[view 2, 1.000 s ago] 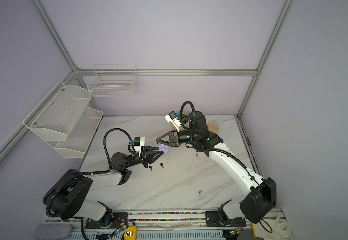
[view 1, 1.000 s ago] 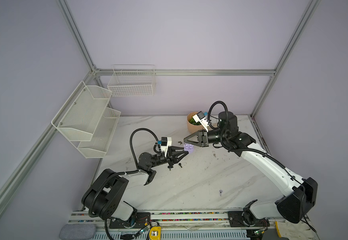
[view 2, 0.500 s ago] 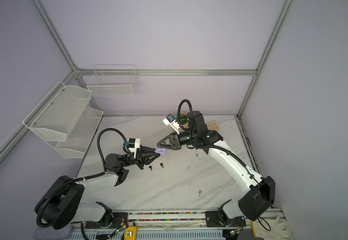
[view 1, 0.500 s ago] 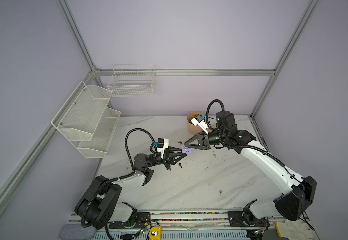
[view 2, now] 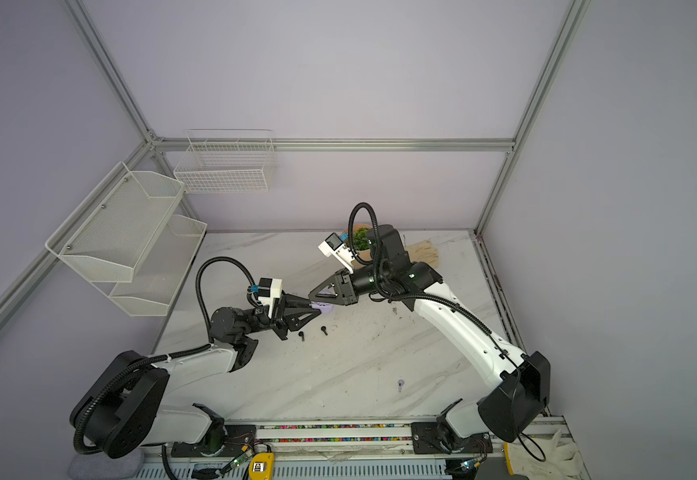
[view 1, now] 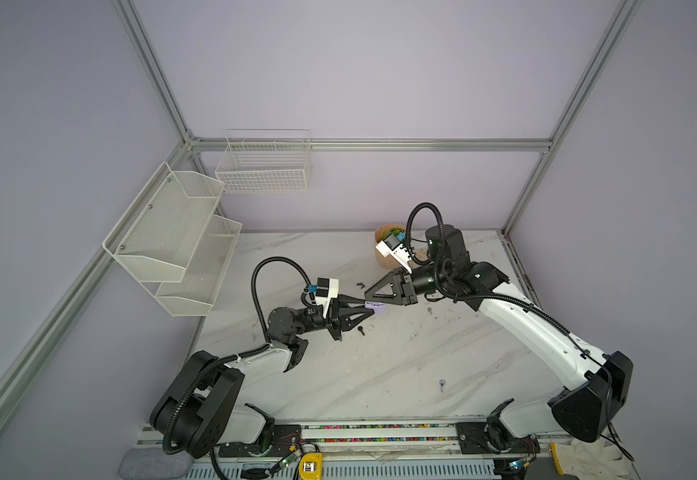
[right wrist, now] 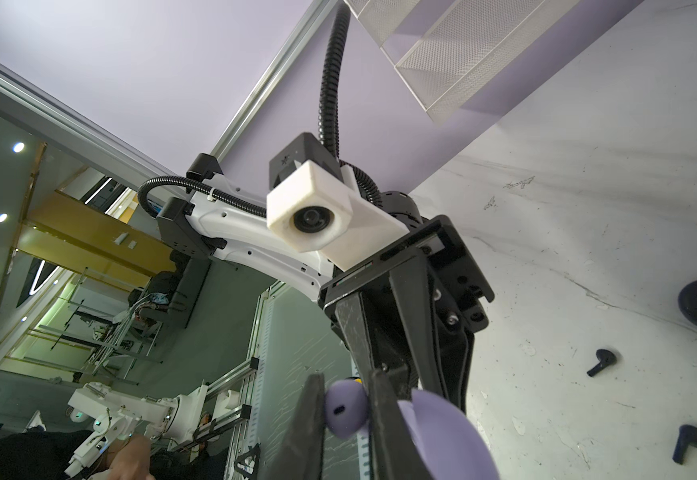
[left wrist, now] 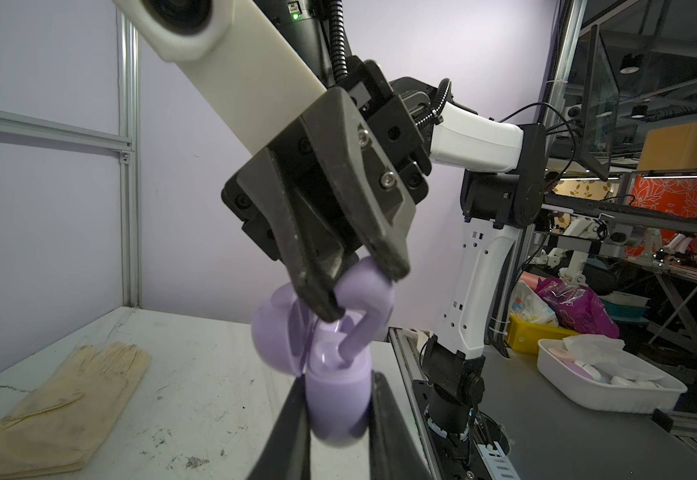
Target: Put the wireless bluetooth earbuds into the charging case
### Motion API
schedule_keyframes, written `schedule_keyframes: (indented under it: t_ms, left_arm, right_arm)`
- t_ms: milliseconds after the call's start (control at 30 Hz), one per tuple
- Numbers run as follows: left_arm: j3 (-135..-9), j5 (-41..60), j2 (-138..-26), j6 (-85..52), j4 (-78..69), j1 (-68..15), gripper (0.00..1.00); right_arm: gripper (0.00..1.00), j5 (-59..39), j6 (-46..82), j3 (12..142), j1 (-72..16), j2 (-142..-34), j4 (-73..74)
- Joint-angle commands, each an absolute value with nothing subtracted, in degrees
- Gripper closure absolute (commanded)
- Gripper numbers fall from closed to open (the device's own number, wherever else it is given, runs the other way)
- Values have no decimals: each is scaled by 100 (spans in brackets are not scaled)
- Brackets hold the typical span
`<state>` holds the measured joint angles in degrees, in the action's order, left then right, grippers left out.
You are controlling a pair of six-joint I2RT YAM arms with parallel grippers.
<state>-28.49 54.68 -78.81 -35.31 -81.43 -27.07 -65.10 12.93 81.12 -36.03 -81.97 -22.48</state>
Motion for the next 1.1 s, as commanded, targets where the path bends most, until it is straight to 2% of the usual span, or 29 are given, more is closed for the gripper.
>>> schedule_keyframes:
  t_ms: [0, 1067]
  left_arm:
    - [-3111, 5363, -7858, -3409, -8526, -2671, 100]
    - [-3015, 5344, -7824, -3363, -8534, -2610, 100]
  right_arm:
    - [90, -6559, 1323, 8150, -3674, -8131, -2257]
    - [92, -6681, 1318, 8245, -3447, -8217, -2470]
